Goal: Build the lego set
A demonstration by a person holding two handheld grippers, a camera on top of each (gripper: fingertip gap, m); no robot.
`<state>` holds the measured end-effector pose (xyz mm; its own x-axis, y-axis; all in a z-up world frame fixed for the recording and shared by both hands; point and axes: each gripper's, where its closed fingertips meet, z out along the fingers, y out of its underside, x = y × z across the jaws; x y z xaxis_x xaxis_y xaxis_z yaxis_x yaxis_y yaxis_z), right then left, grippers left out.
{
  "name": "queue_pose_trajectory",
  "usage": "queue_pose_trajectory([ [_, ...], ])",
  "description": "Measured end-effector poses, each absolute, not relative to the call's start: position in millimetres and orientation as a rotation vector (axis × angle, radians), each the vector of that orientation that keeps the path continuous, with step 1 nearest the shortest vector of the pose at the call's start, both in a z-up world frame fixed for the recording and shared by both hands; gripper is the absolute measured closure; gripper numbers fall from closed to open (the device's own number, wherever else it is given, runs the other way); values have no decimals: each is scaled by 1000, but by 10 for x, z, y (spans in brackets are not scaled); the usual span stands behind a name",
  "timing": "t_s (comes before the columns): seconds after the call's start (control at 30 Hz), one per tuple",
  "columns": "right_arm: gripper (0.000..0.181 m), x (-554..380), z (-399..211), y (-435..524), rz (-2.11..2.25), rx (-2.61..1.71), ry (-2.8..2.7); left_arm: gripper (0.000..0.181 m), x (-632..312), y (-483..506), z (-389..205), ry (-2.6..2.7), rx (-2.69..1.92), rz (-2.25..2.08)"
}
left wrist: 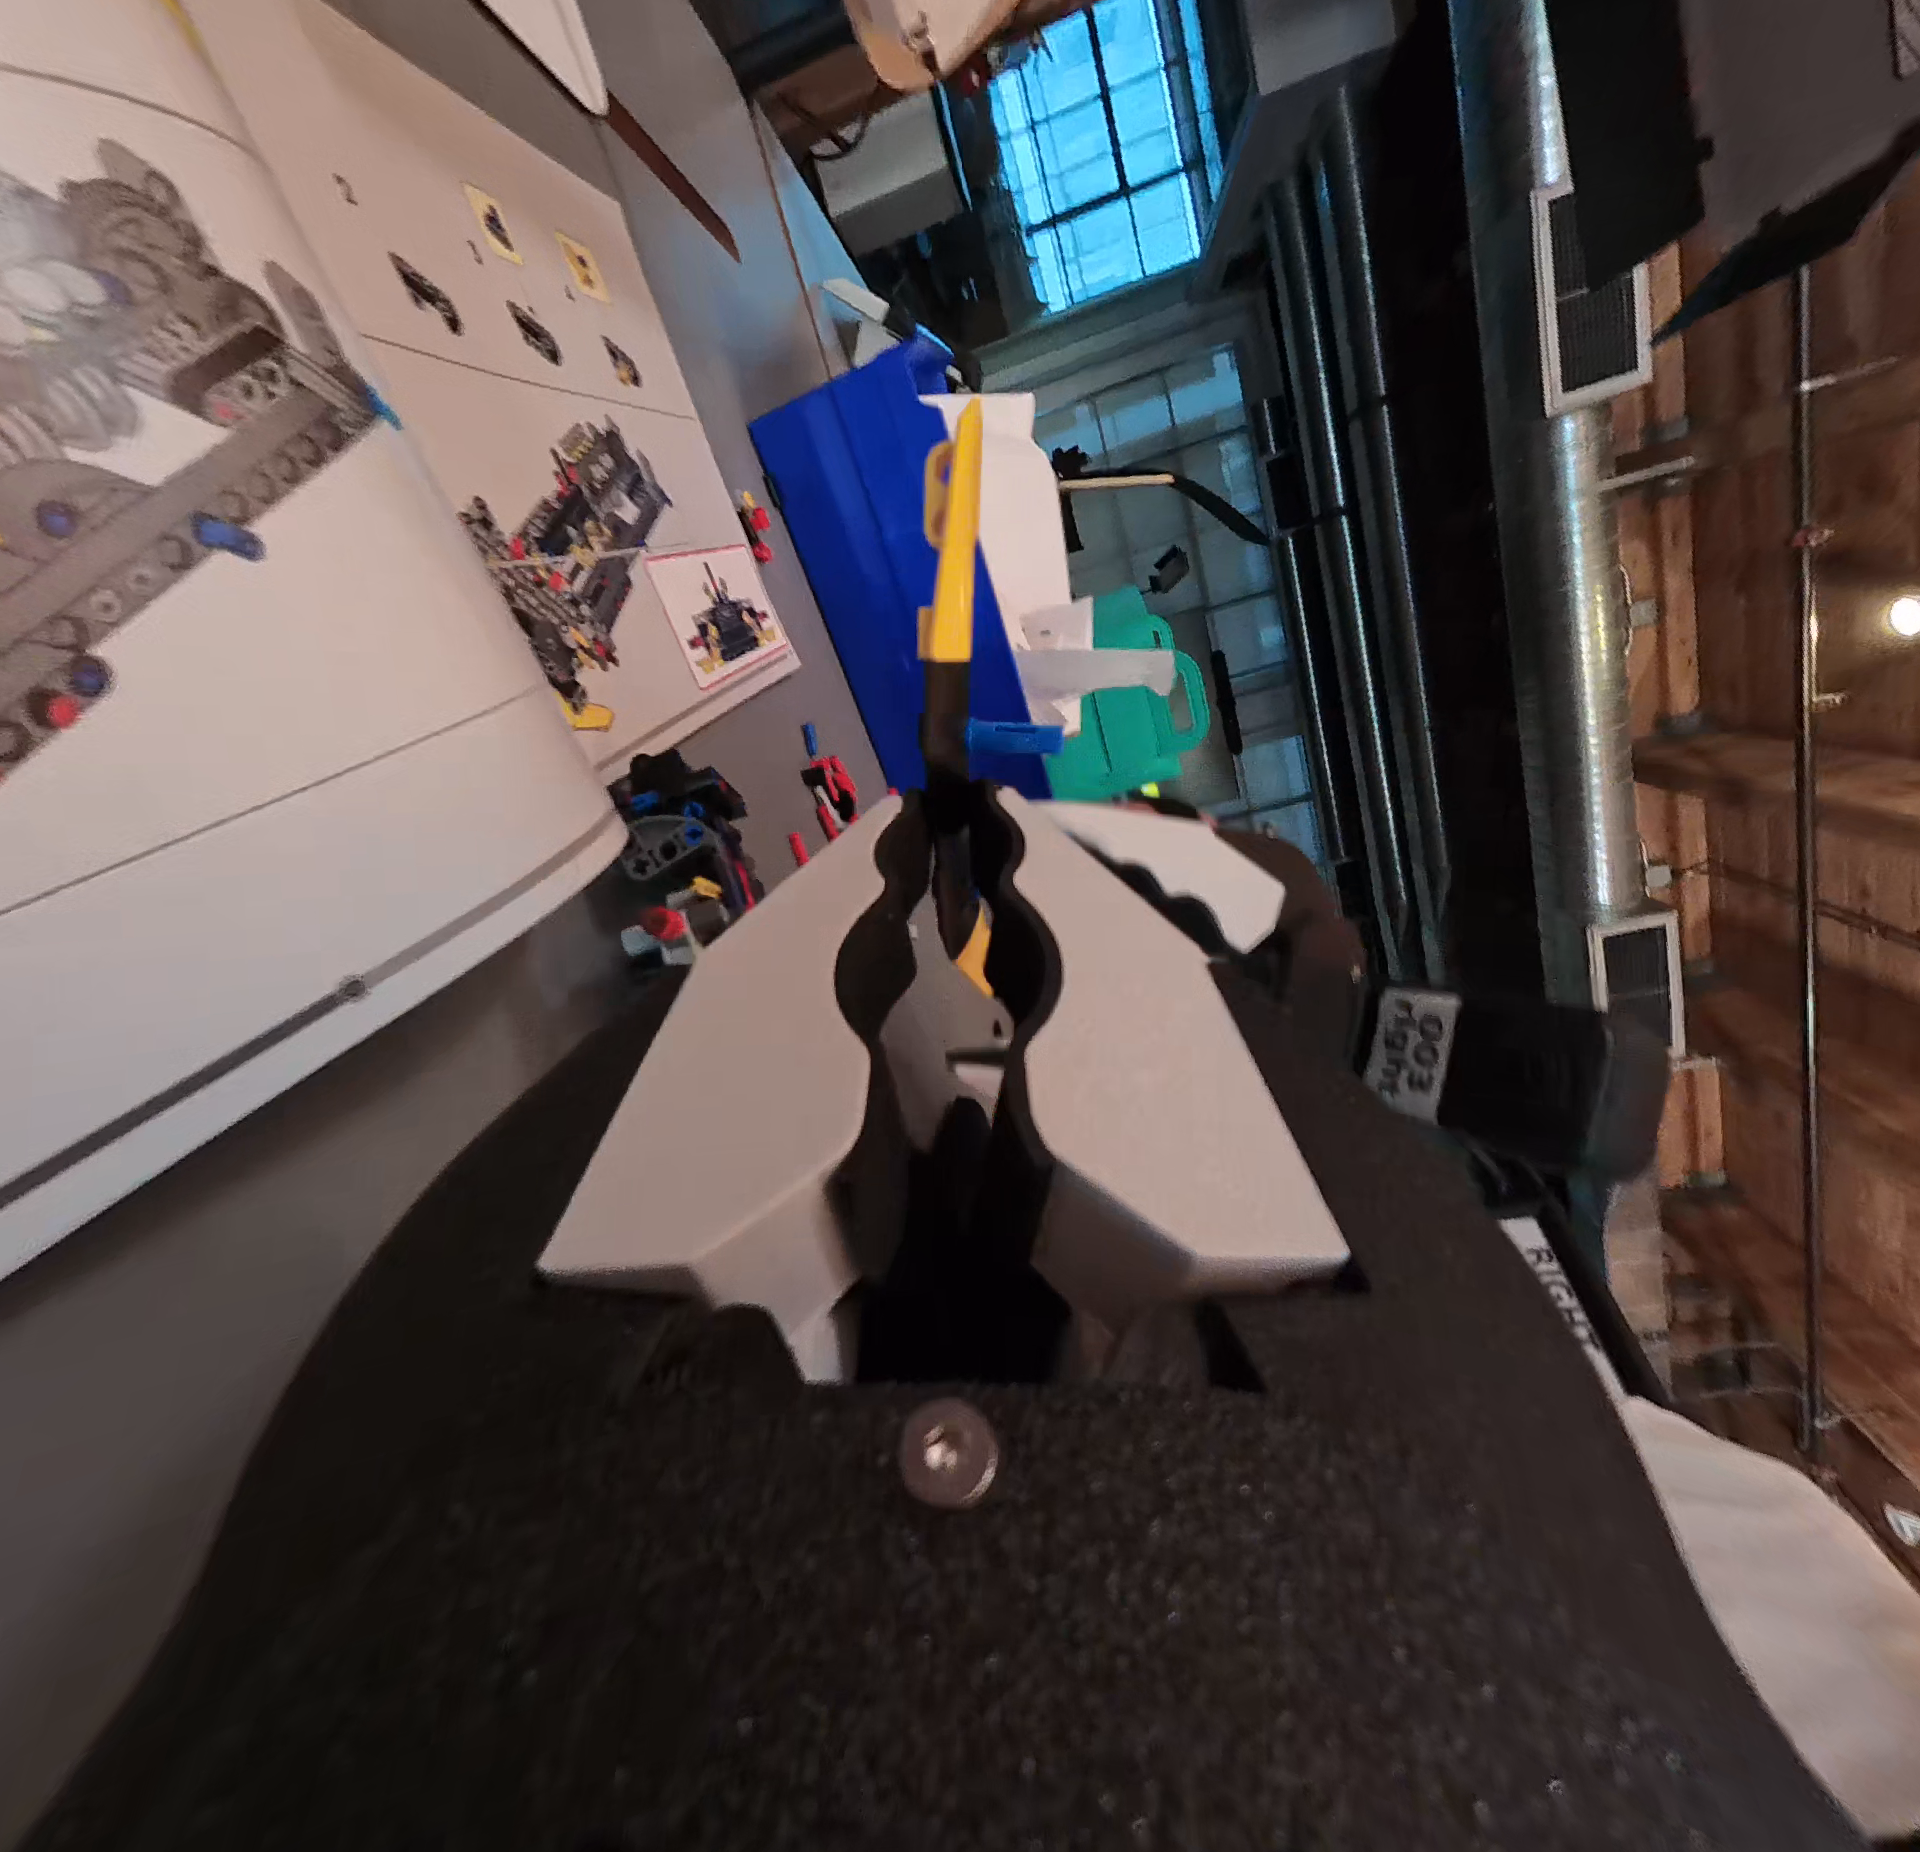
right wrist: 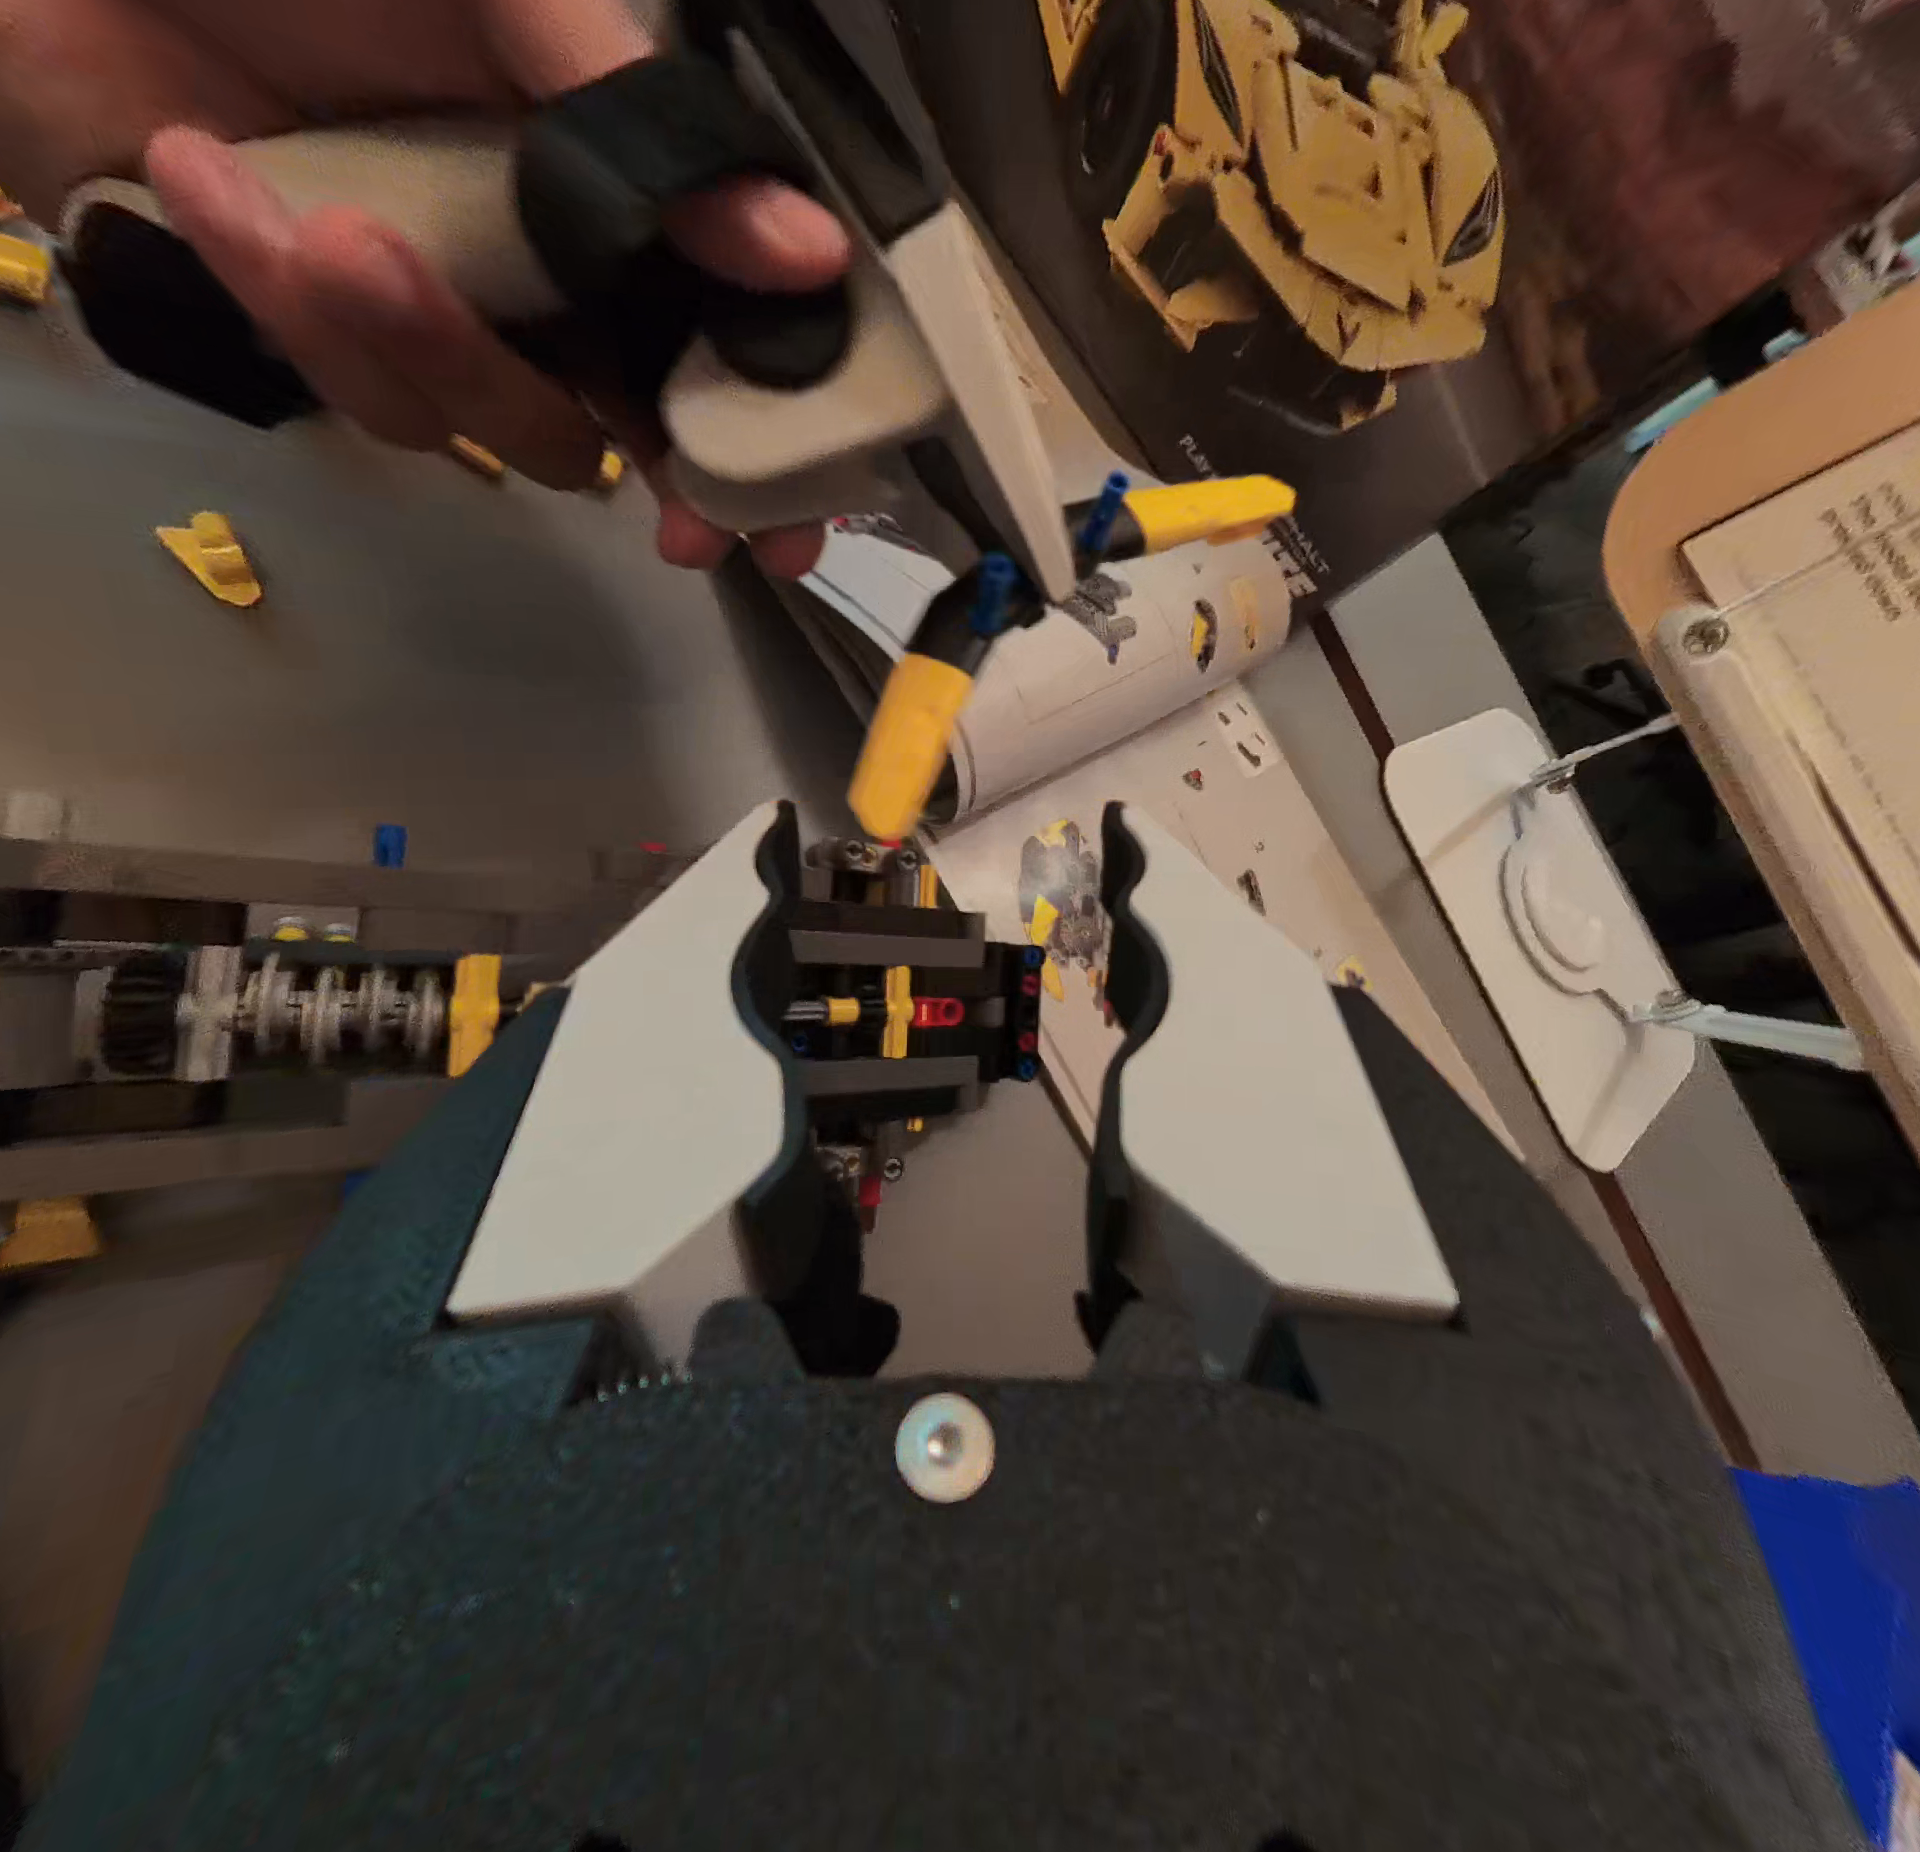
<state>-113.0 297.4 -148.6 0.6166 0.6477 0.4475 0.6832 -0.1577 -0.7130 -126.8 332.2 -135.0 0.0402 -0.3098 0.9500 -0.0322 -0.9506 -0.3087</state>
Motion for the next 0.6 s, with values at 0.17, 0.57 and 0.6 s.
queue_pose_trajectory([
  [0.17,131,-1277,-1492,2991,-101,-1772,-1074,175,-1215,3324,-1343,306,-2116,-2027],
  [0.57,173,-1159,-1254,2971,345,-1760,-834,140,-1378,3292,-1039,545,-1761,-2121],
  [0.6,173,-1196,-1183,2912,554,-1740,-786,138,-1427,3327,-1006,568,-1716,-2106],
])
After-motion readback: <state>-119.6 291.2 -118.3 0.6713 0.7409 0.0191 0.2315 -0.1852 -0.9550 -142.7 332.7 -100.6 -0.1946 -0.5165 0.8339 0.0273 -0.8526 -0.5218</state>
